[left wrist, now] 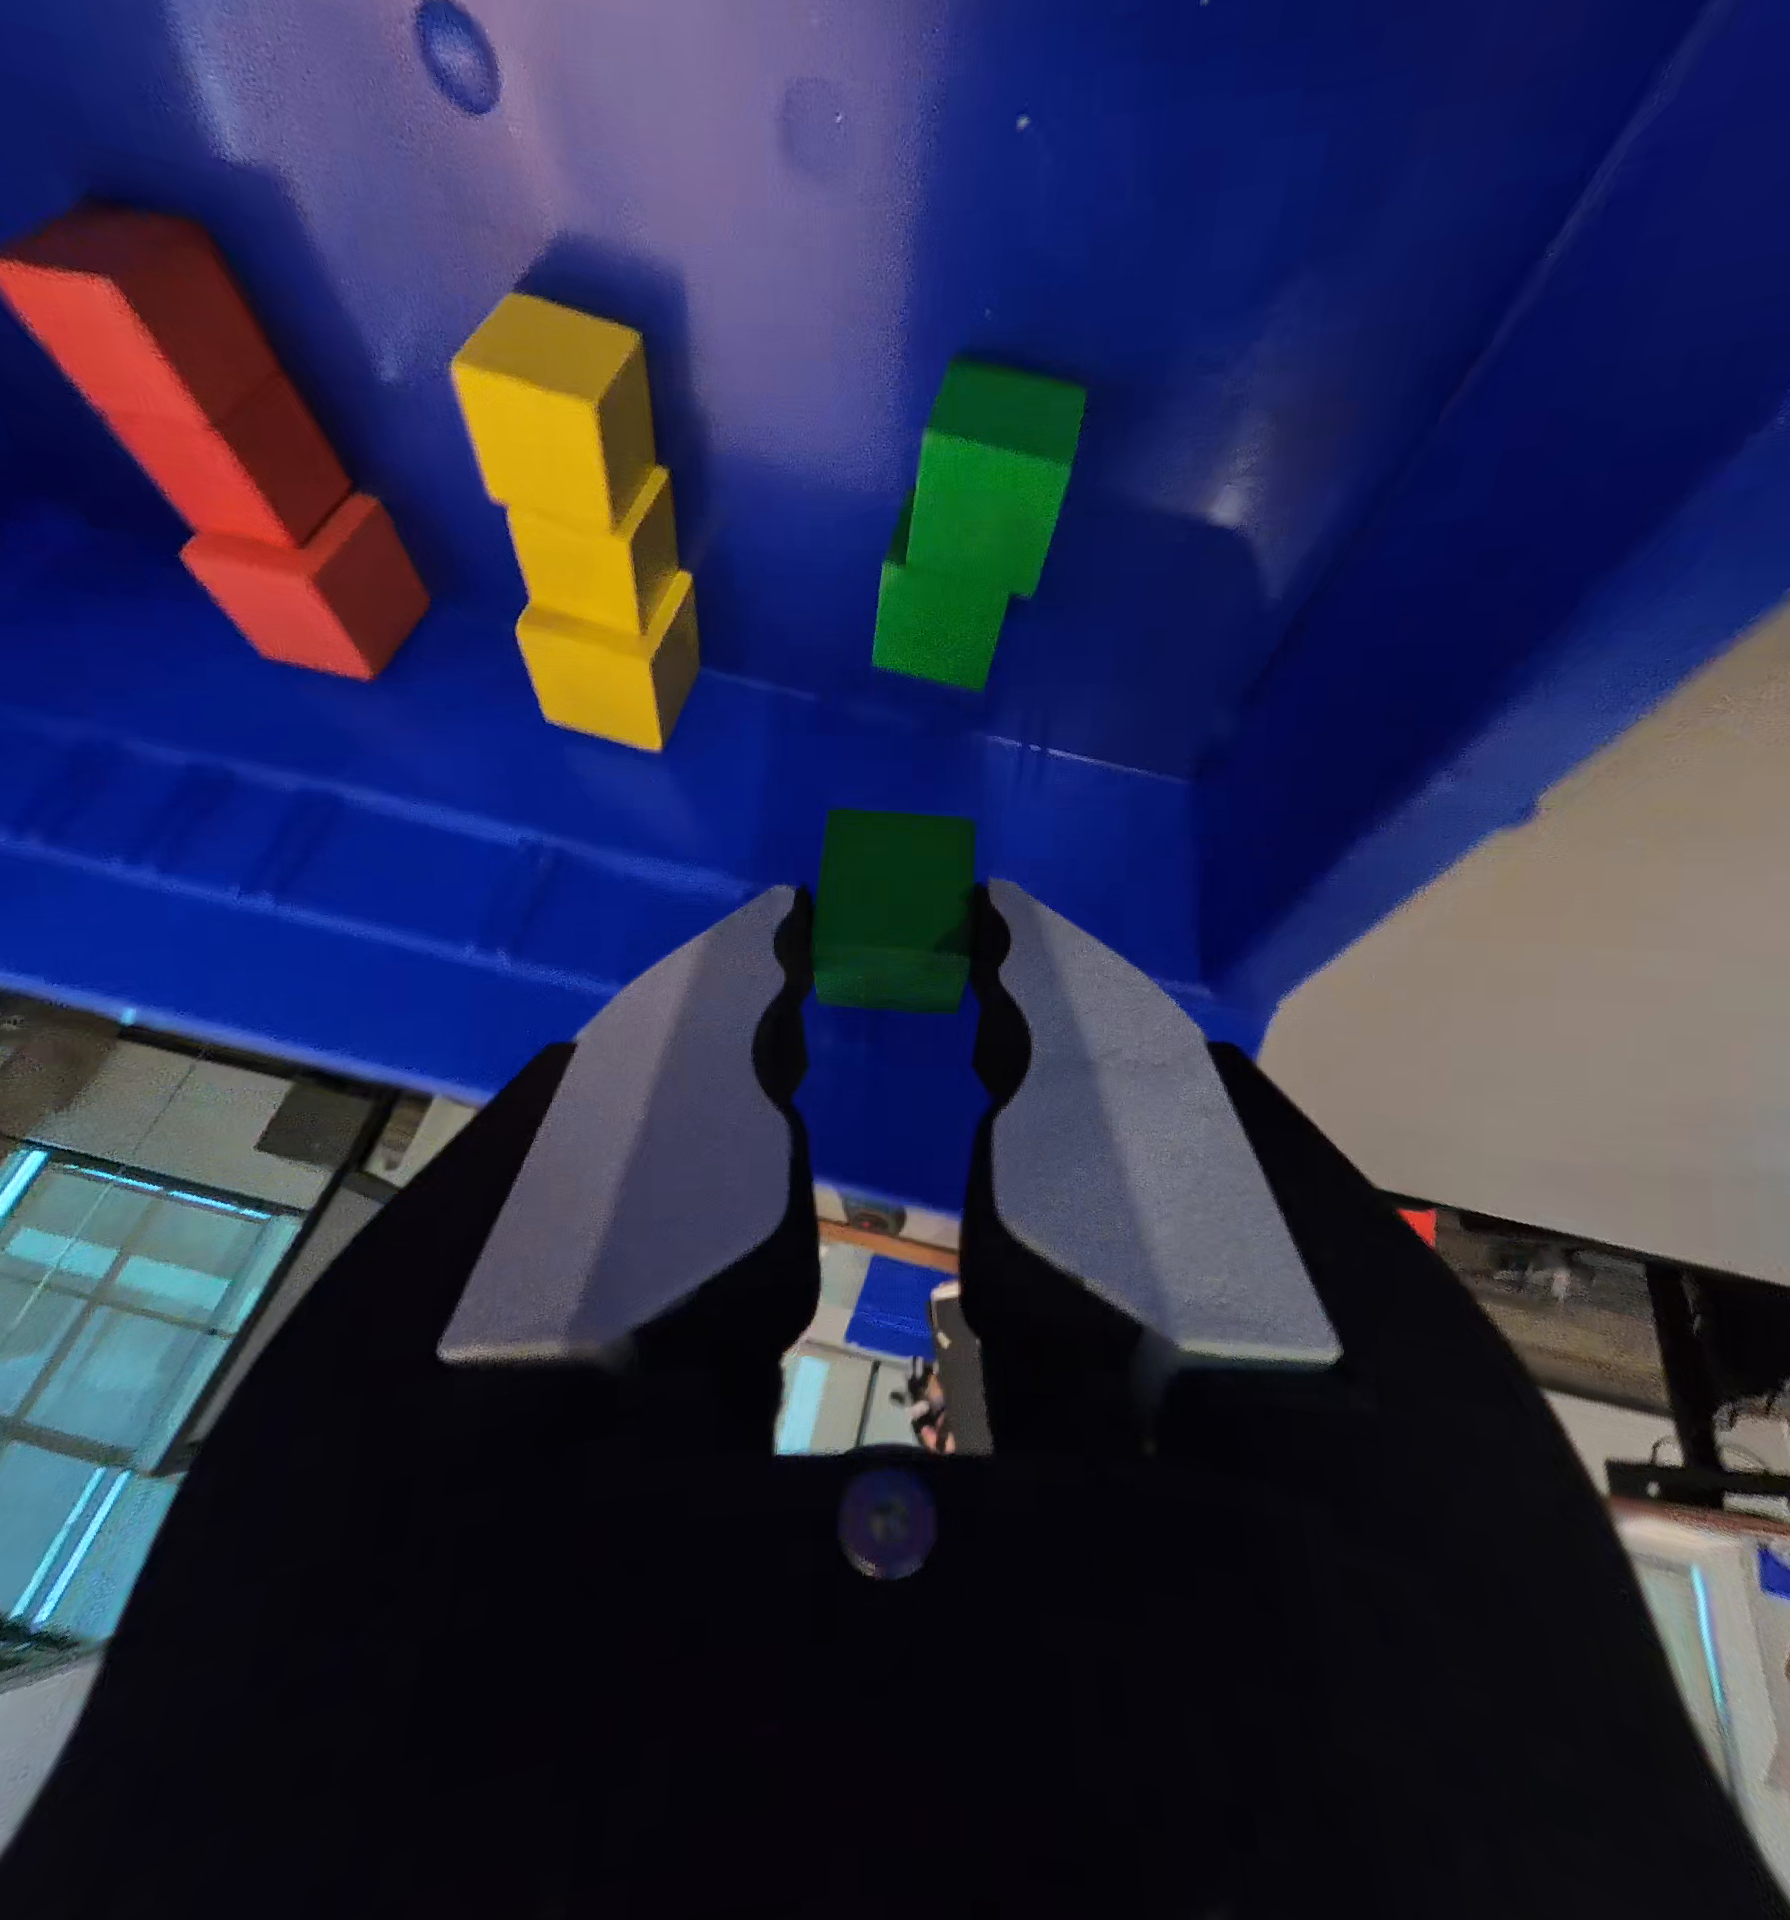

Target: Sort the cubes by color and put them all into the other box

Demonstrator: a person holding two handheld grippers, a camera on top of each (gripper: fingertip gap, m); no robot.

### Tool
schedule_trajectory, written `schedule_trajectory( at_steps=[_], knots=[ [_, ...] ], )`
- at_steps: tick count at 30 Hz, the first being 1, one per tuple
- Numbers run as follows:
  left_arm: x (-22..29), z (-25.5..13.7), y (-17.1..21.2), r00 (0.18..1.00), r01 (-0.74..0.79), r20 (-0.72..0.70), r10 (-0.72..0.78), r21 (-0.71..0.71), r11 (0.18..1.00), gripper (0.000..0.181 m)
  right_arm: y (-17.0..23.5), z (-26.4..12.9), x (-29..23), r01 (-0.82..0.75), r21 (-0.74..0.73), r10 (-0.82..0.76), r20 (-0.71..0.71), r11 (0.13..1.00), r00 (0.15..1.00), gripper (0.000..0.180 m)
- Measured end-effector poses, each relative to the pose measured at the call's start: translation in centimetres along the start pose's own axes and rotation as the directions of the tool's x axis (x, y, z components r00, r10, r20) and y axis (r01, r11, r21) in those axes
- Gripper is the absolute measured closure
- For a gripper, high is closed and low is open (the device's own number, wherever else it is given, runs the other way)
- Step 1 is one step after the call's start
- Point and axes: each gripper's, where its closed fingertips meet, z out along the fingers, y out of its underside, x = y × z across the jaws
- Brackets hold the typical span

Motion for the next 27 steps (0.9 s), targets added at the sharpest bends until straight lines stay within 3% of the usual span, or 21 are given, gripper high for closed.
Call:
schedule_trajectory(
  at_steps=[1,4,6,10,14,20,23,27],
  knots=[
    [0.2,-0.8,0.2,1.0,0.025,0.001,-0.025,0.033,0.999,0.152,0.0,0.0,0.0,0.001,0.001,-0.001,-0.001,1.0,1.0,0.132],
    [1.3,-3.9,0.3,0.993,0.117,-0.026,-0.114,0.188,0.975,0.153,-0.3,-0.1,0.1,0.017,0.014,-0.016,-0.014,1.0,1.0,0.131],
    [2.8,-6.5,-0.8,0.982,0.188,-0.095,-0.165,0.35,0.918,0.153,-0.6,-0.2,0.1,0.037,0.023,-0.036,-0.026,0.999,0.999,0.129],
    [8.1,-12.2,-5.3,0.953,0.269,-0.287,-0.1,0.645,0.715,0.153,-2.4,-0.4,-0.8,0.139,0.072,-0.135,-0.051,0.988,0.989,0.128],
    [14.5,-17.3,-11.3,0.901,0.323,-0.421,0.103,0.811,0.487,0.153,-5.2,-0.7,-2.5,0.286,0.129,-0.273,-0.106,0.95,0.956,0.126],
    [22.0,-23.8,-18.8,0.754,0.447,-0.474,0.455,0.878,0.174,0.153,-8.6,0.5,-6.6,0.604,0.124,-0.575,-0.208,0.787,0.791,0.124],
    [23.8,-25.5,-20.6,0.687,0.484,-0.455,0.567,0.868,0.109,0.153,-9.2,1.4,-8.0,0.709,0.104,-0.68,-0.214,0.697,0.701,0.126],
    [24.7,-26.0,-22.0,0.644,0.501,-0.455,0.615,0.858,0.11,0.153,-9.9,1.6,-8.6,0.751,0.113,-0.724,-0.208,0.651,0.658,0.125]
  ],
)
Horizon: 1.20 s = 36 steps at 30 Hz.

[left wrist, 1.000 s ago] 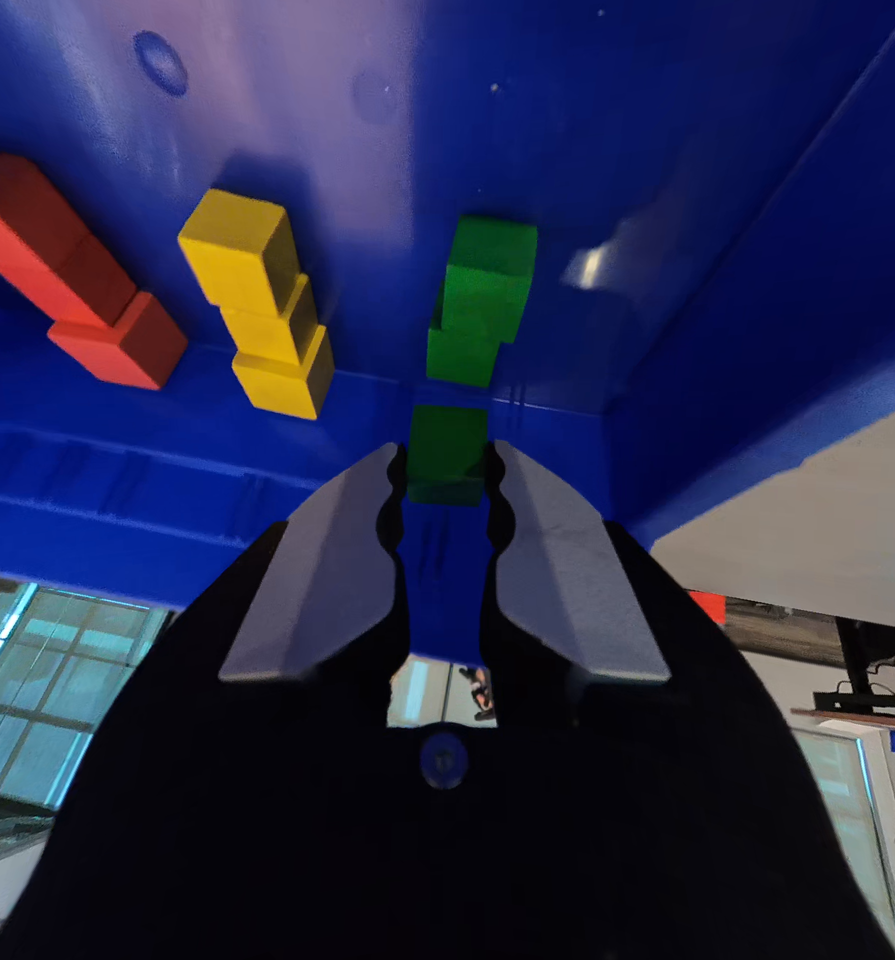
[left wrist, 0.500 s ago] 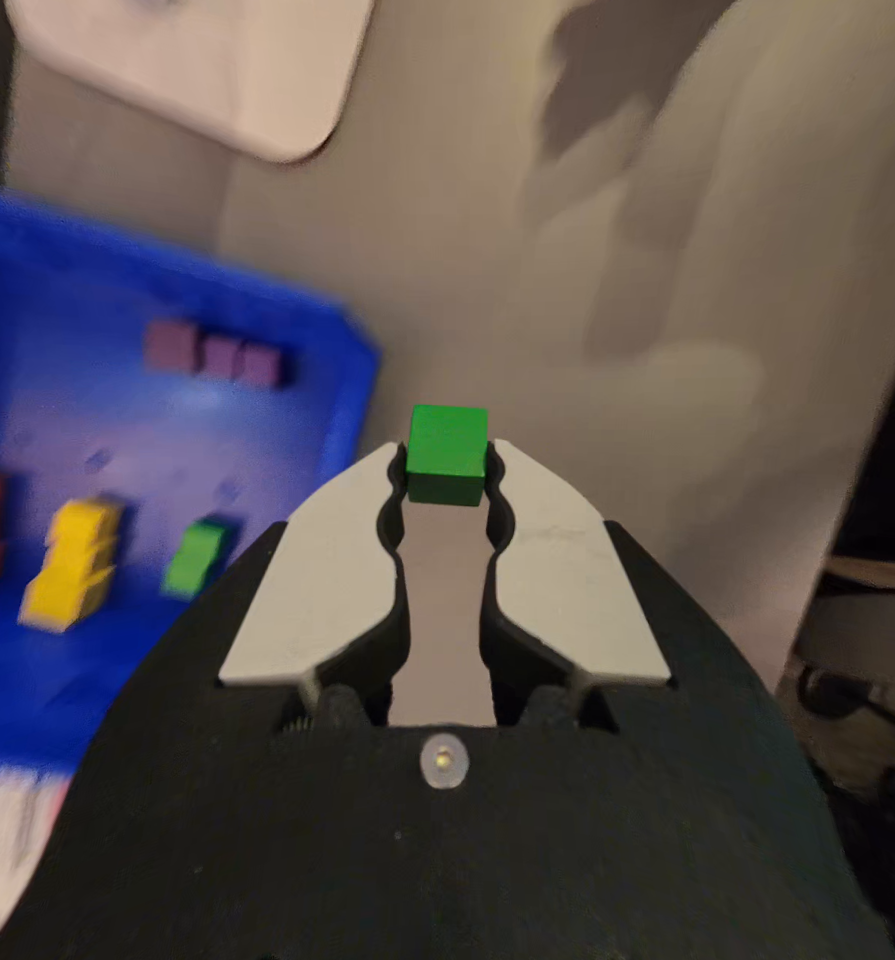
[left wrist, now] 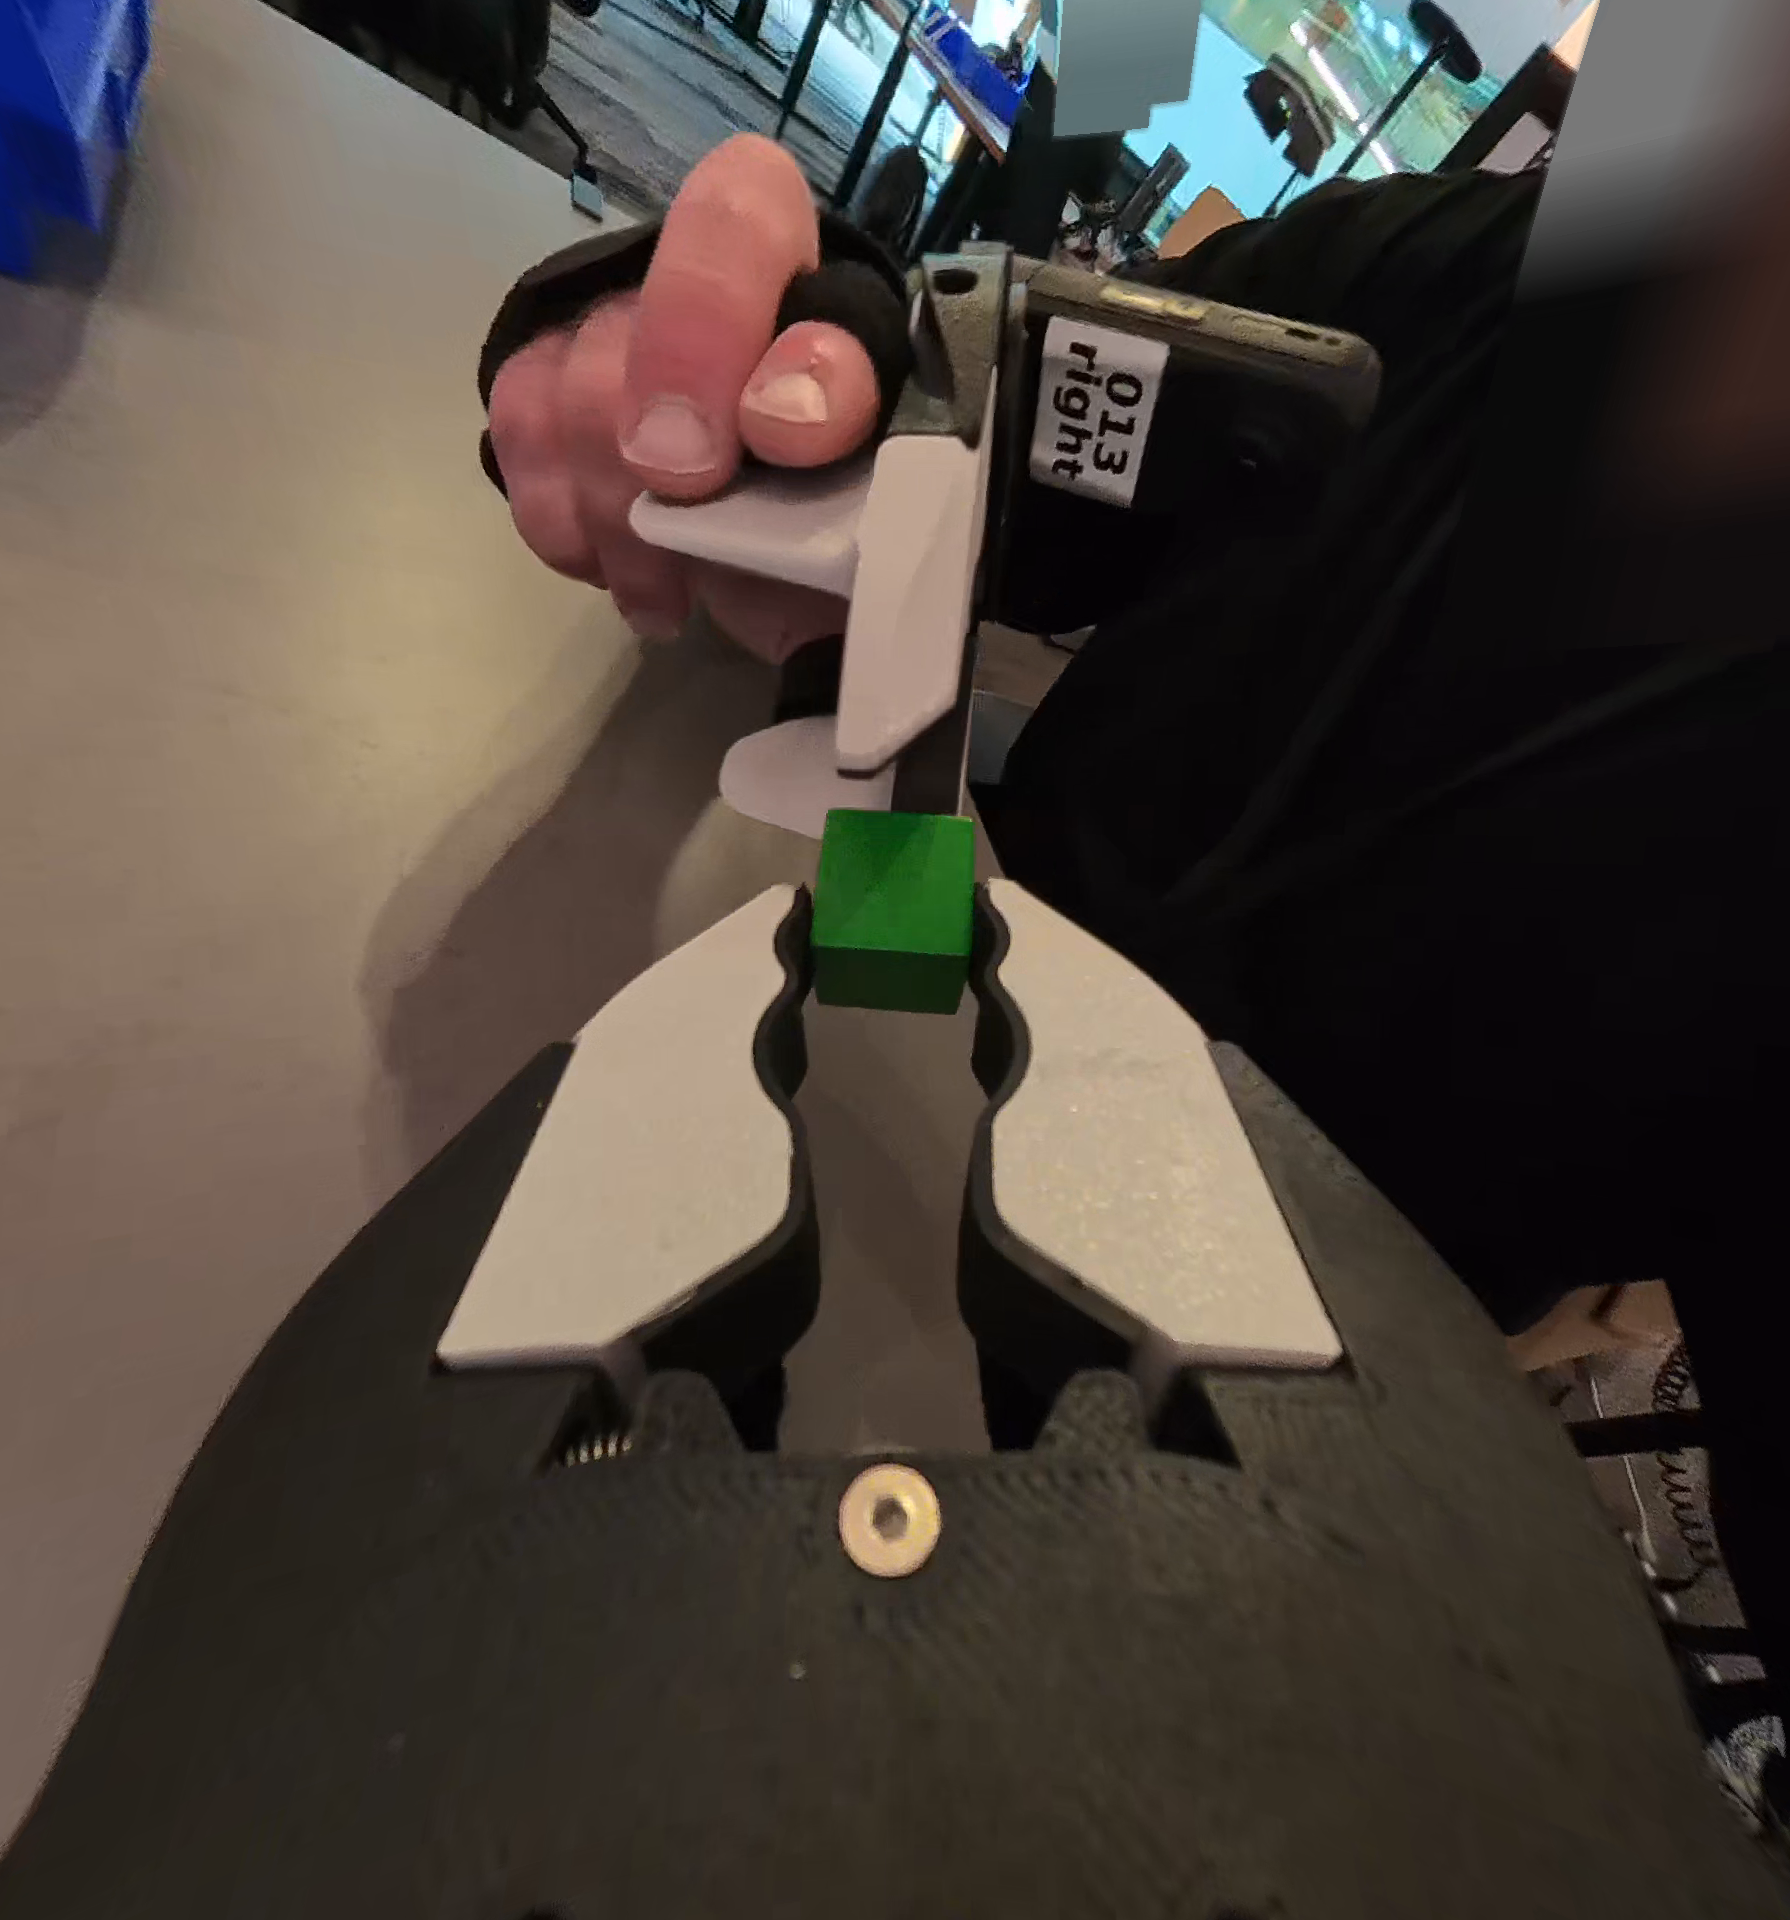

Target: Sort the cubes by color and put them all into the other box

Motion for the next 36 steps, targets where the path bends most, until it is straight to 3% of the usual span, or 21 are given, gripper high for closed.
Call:
schedule_trajectory(
  at_steps=[5,7,12,16,18,22,28,32,33,36],
  knots=[
    [-0.2,0.9,0.0,0.999,0.006,-0.031,-0.007,-0.026,1.0,0.153,0.0,0.4,-0.5,0.047,-0.005,-0.047,0.043,0.999,0.998,0.136],
    [0.0,1.2,-0.1,0.999,0.001,-0.044,-0.003,-0.038,0.999,0.153,-0.2,0.4,-0.6,0.051,0.009,-0.051,0.039,0.999,0.998,0.151],
    [0.2,1.5,-0.9,0.998,0.017,-0.068,-0.015,0.023,1.0,0.153,-0.2,-0.4,0.1,0.045,-0.006,-0.045,0.031,0.999,0.999,0.151],
    [-0.4,-0.5,-1.1,0.997,-0.047,0.059,0.045,0.024,0.999,0.161,1.5,-3.1,2.7,0.012,-0.068,-0.014,-0.026,0.998,1.0,0.151],
    [-0.5,-1.7,-0.8,0.987,-0.09,0.139,0.084,0.037,0.995,0.181,3.7,-5.3,4.9,-0.026,-0.123,0.016,-0.085,0.992,0.996,0.151],
    [-0.9,-3.3,0.7,0.96,-0.115,0.259,0.101,0.037,0.993,0.181,9.4,-10.7,10.6,-0.122,-0.261,0.055,-0.249,0.958,0.967,0.151],
    [-0.8,-3.8,2.9,0.949,-0.087,0.304,0.08,0.008,0.996,0.181,21.0,-18.7,17.4,-0.354,-0.405,0.136,-0.476,0.843,0.869,0.151],
    [-0.9,-3.7,4.2,0.944,-0.068,0.322,0.075,-0.031,0.997,0.181,29.5,-22.3,17.3,-0.56,-0.485,0.255,-0.559,0.672,0.789,0.151],
    [-1.1,-3.8,4.5,0.942,-0.064,0.328,0.072,-0.034,0.997,0.181,31.6,-22.7,16.5,-0.622,-0.509,0.316,-0.563,0.595,0.763,0.151],
    [-1.4,-4.1,4.9,0.941,-0.048,0.333,0.051,-0.019,0.999,0.181,36.0,-23.5,14.7,-0.715,-0.538,0.408,-0.589,0.446,0.698,0.151]
  ],
)
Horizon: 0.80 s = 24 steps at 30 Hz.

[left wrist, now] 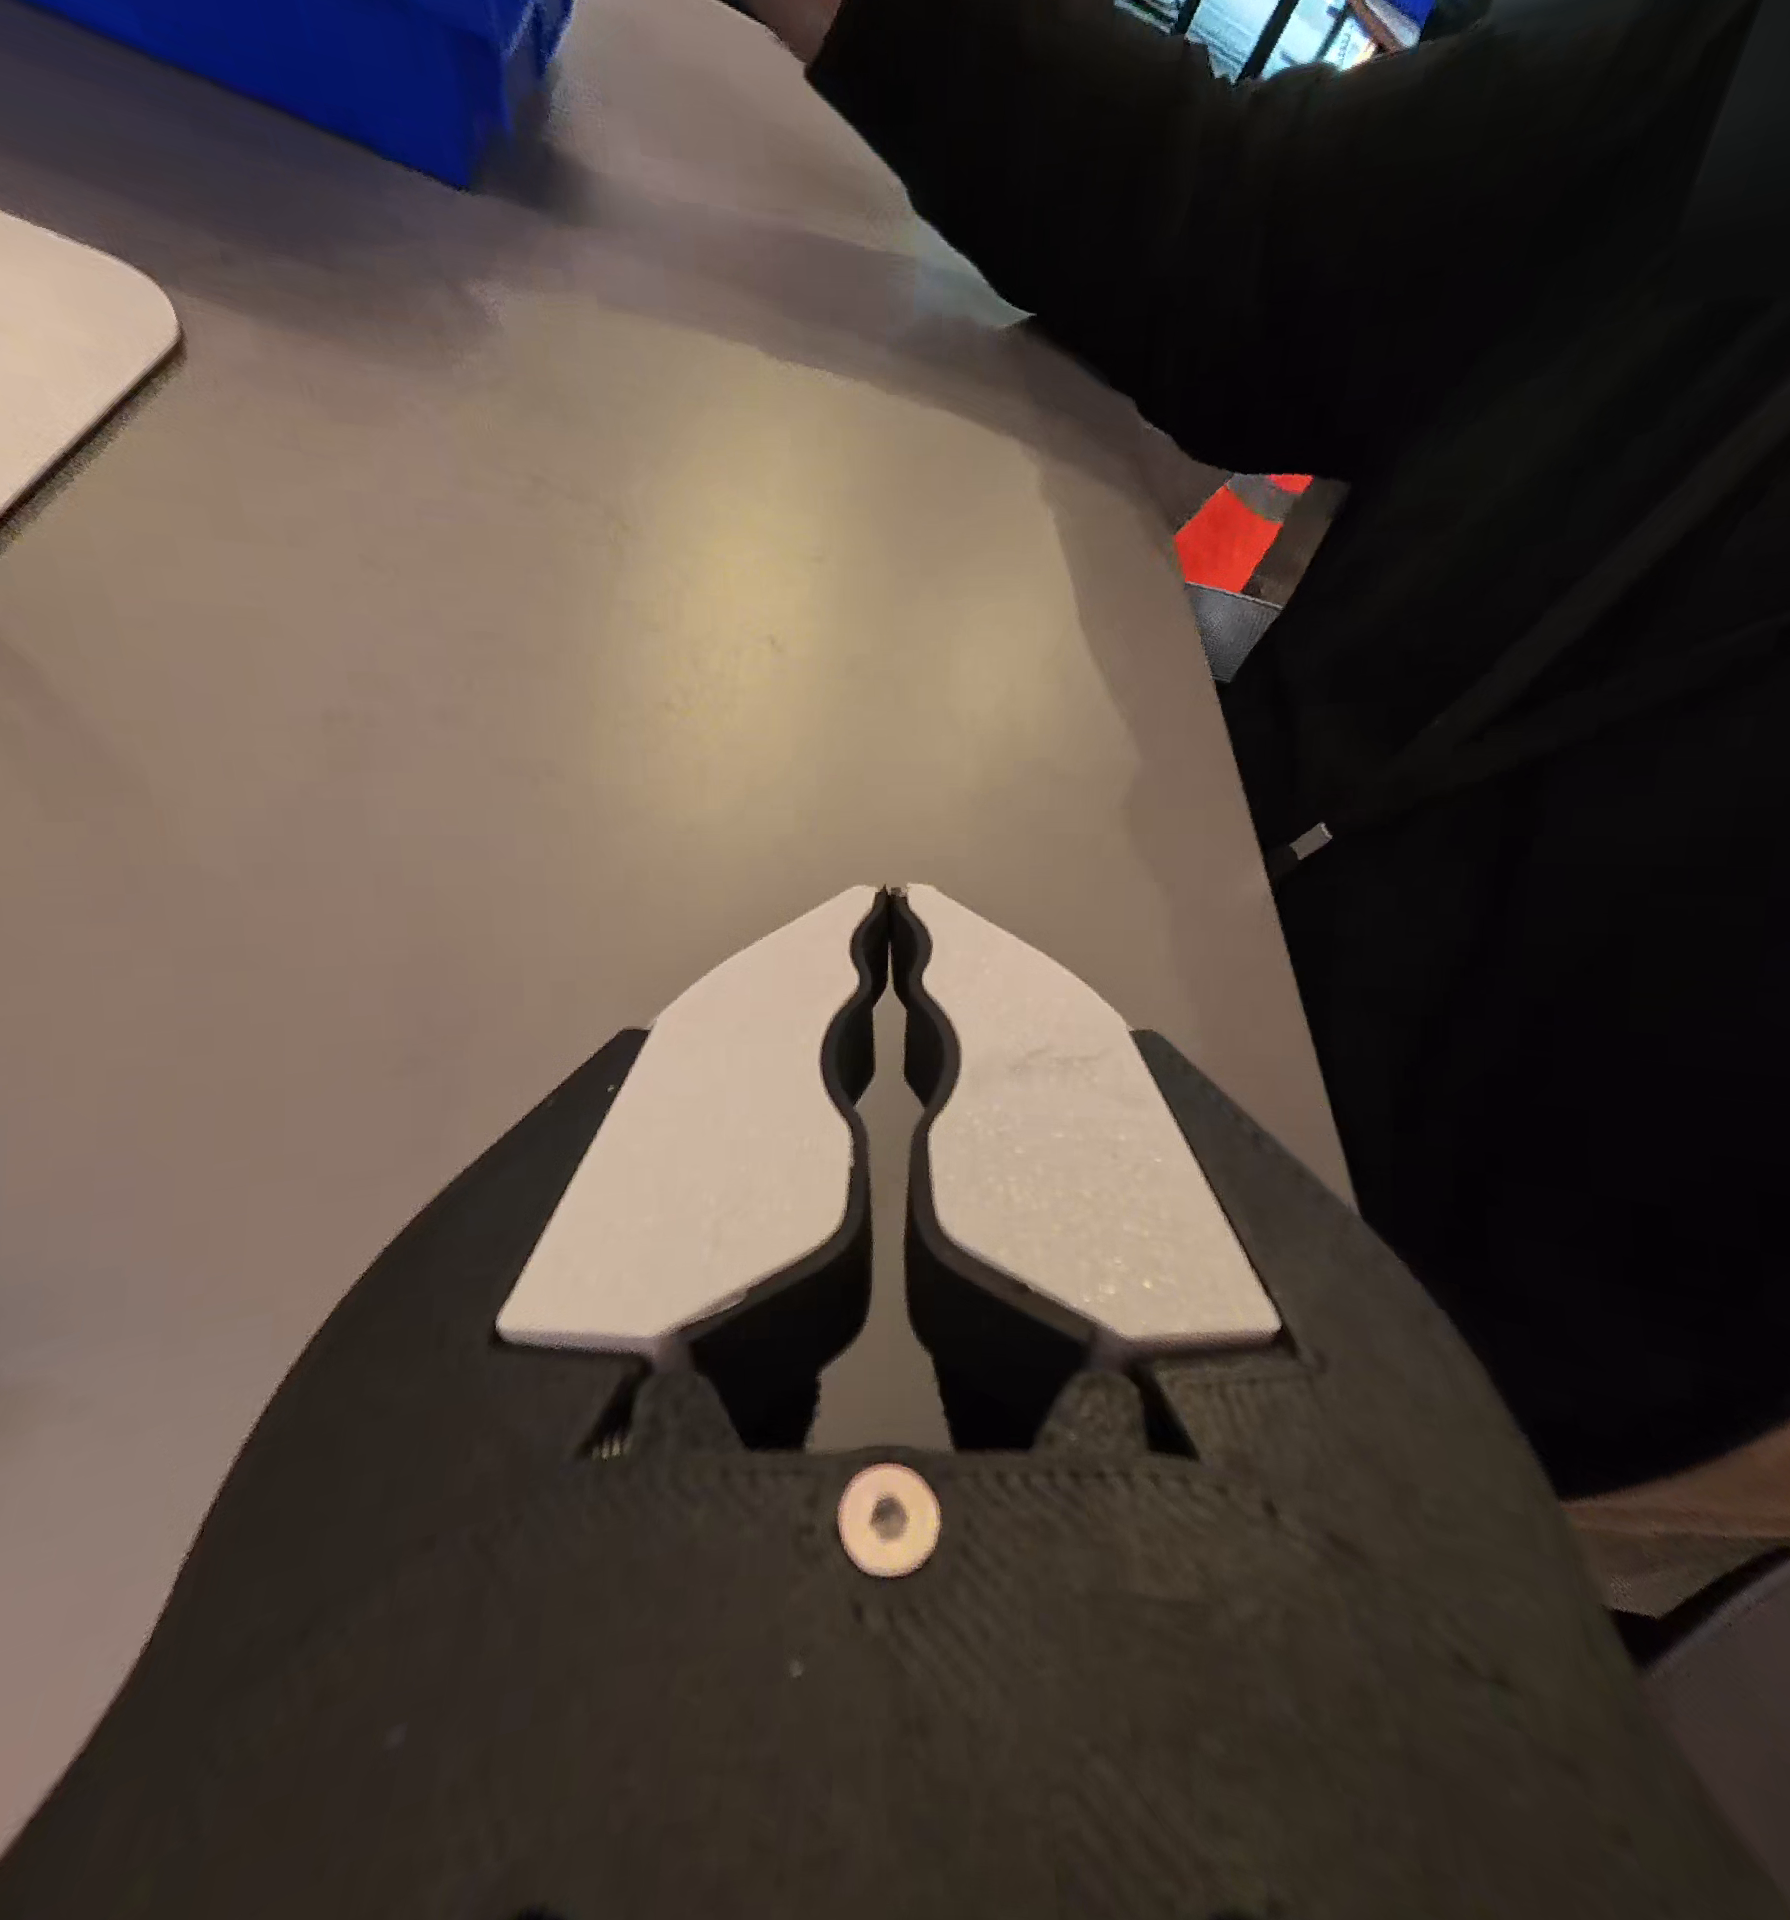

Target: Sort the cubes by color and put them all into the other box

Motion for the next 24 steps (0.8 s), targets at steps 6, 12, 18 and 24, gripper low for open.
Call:
schedule_trajectory(
  at_steps=[6,12,18,24],
  knots=[
    [-0.9,-0.6,0.5,0.999,0.023,0.033,-0.024,0.021,1.0,0.181,1.9,0.9,2.2,-0.131,-0.075,0.124,-0.094,0.988,0.988,0.1],
    [-1.5,-1.5,0.8,0.997,0.024,0.073,-0.026,0.021,0.999,0.181,-1.3,-2.7,1.0,-0.083,0.035,0.086,-0.095,0.996,0.992,0.11],
    [-1.9,-2.3,1.2,0.99,-0.002,0.144,0.002,0.0,1.0,0.181,-5.2,-6.6,-3.1,0.024,0.174,-0.008,-0.096,0.985,0.995,0.119],
    [-2.8,-4.6,1.7,0.965,-0.023,0.259,0.032,-0.039,0.999,0.181,-8.4,-9.8,-8.8,0.106,0.308,-0.094,-0.052,0.945,0.994,0.13]
  ],
)
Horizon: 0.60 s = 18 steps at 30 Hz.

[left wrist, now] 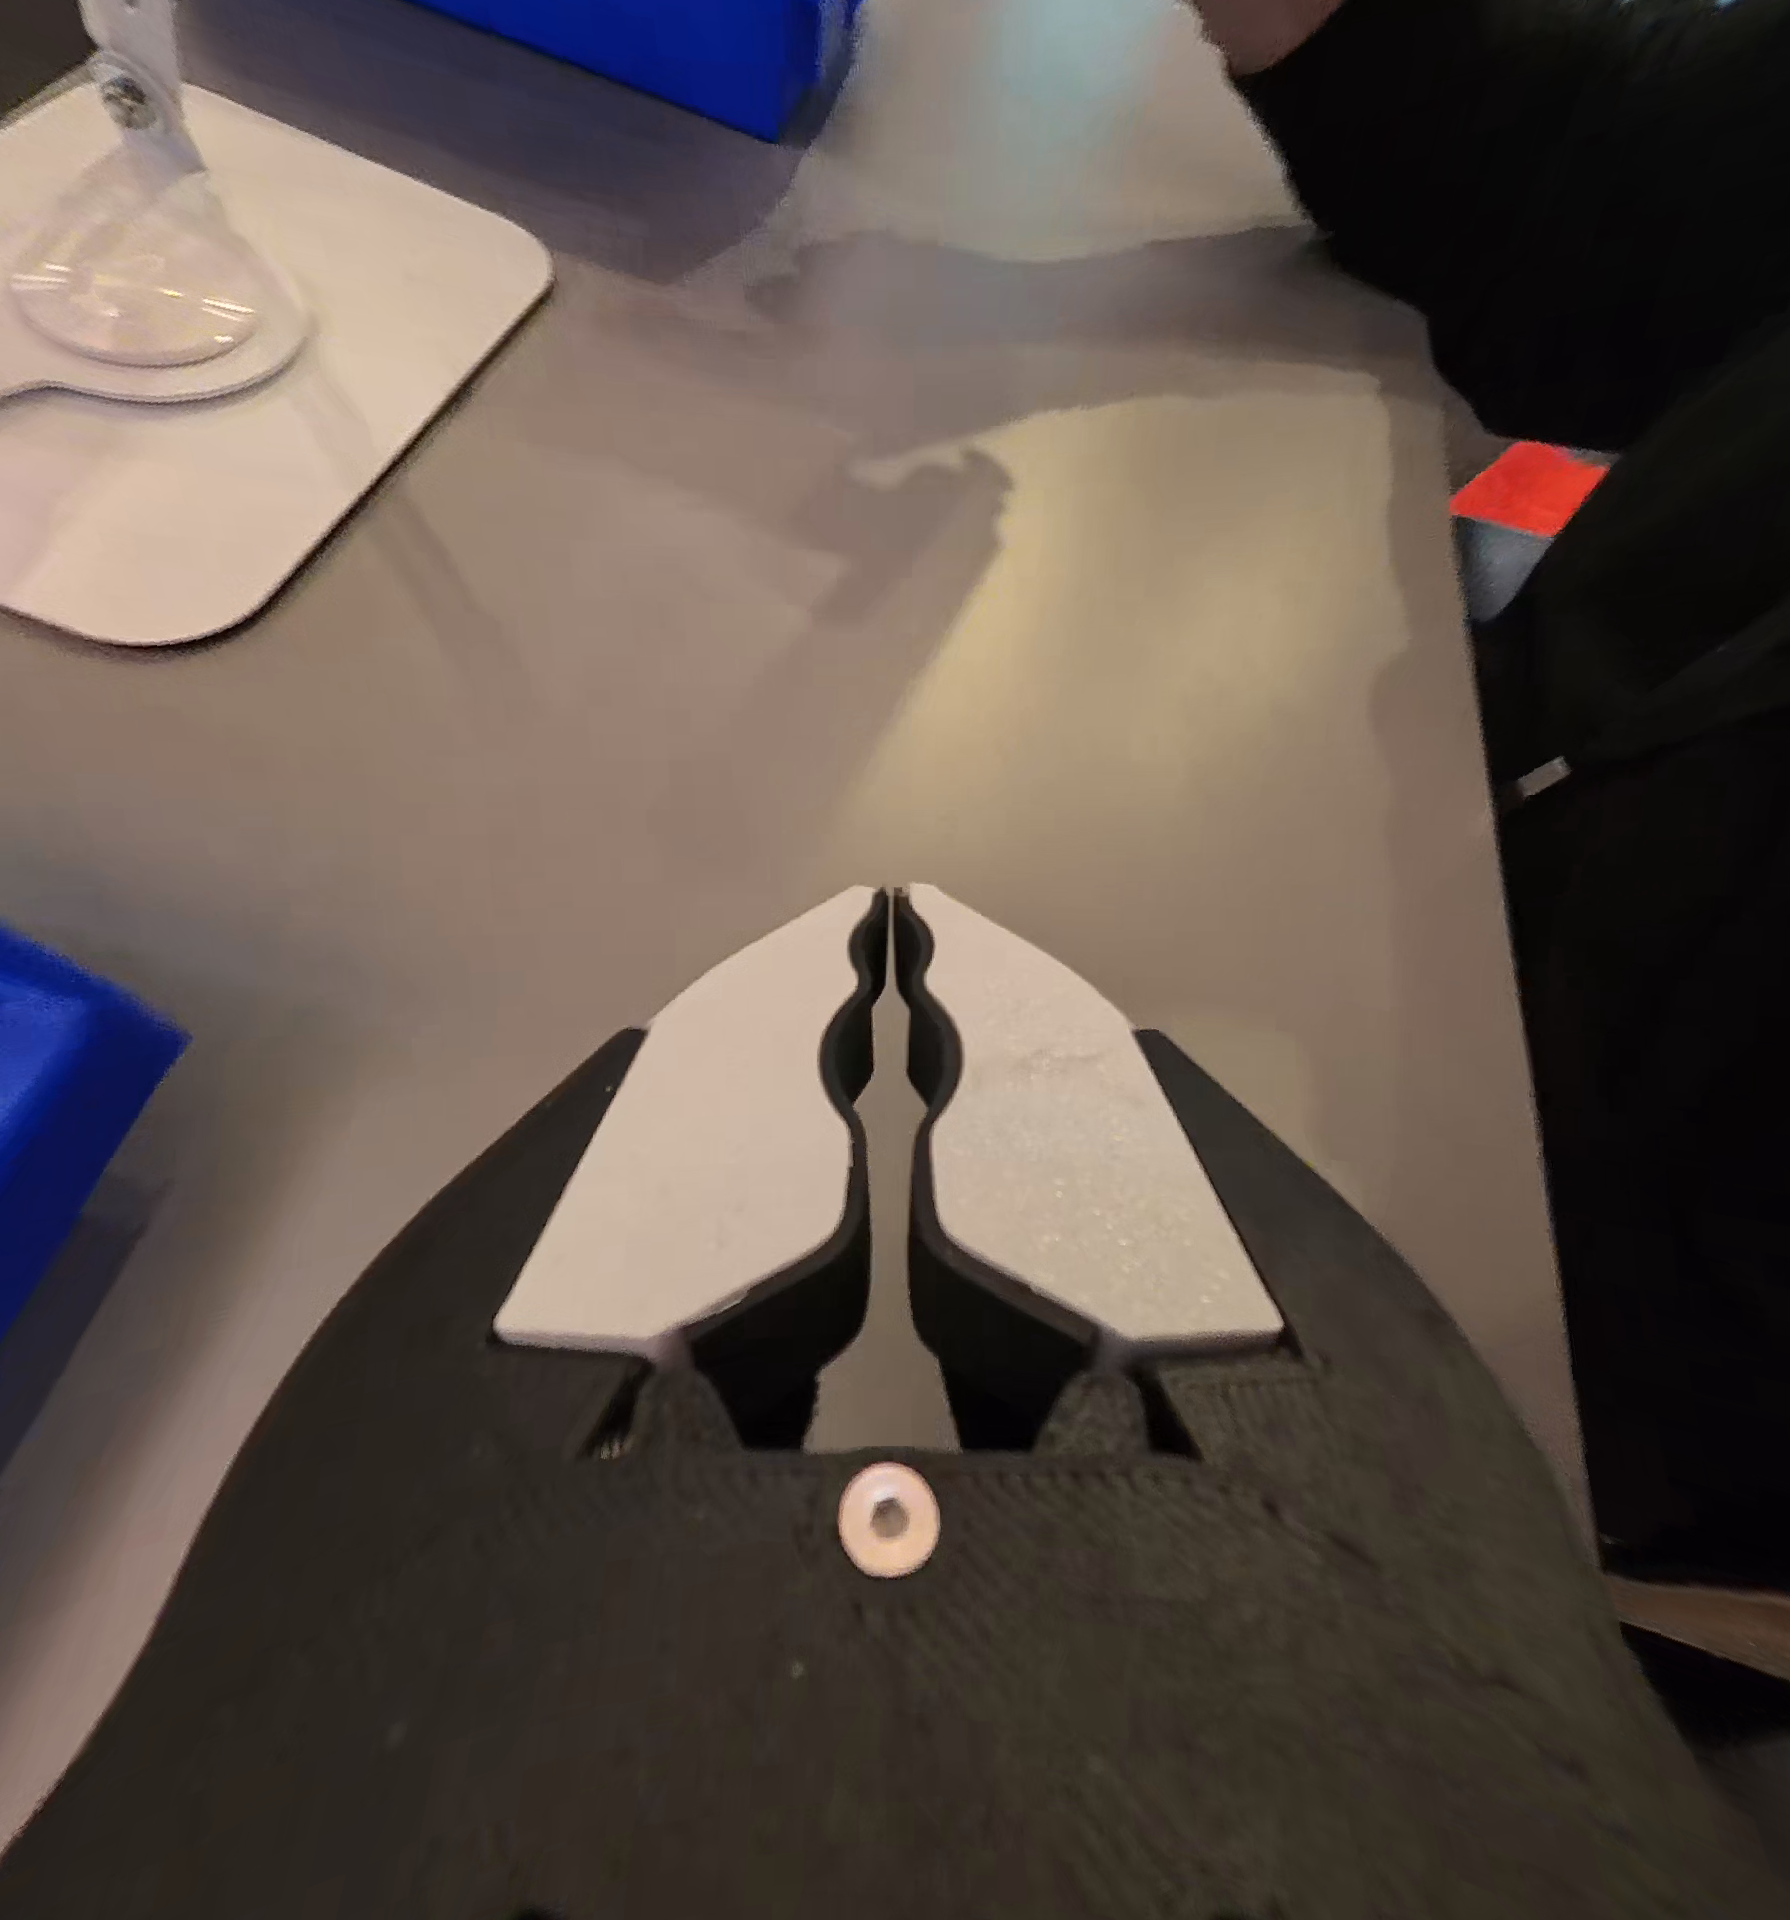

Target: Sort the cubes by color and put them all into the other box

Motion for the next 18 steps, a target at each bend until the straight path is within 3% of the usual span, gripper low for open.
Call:
schedule_trajectory(
  at_steps=[9,18],
  knots=[
    [-7.8,-7.5,-0.9,0.922,-0.122,0.328,0.206,-0.258,0.958,0.153,-1.5,1.0,-10.8,0.109,0.077,-0.124,0.236,0.991,0.964,0.134],
    [-18.8,-12.4,2.4,0.829,-0.052,0.391,0.401,-0.659,0.75,0.143,-0.1,1.9,-15.9,0.158,0.086,-0.179,0.371,0.984,0.911,0.136]
  ],
)
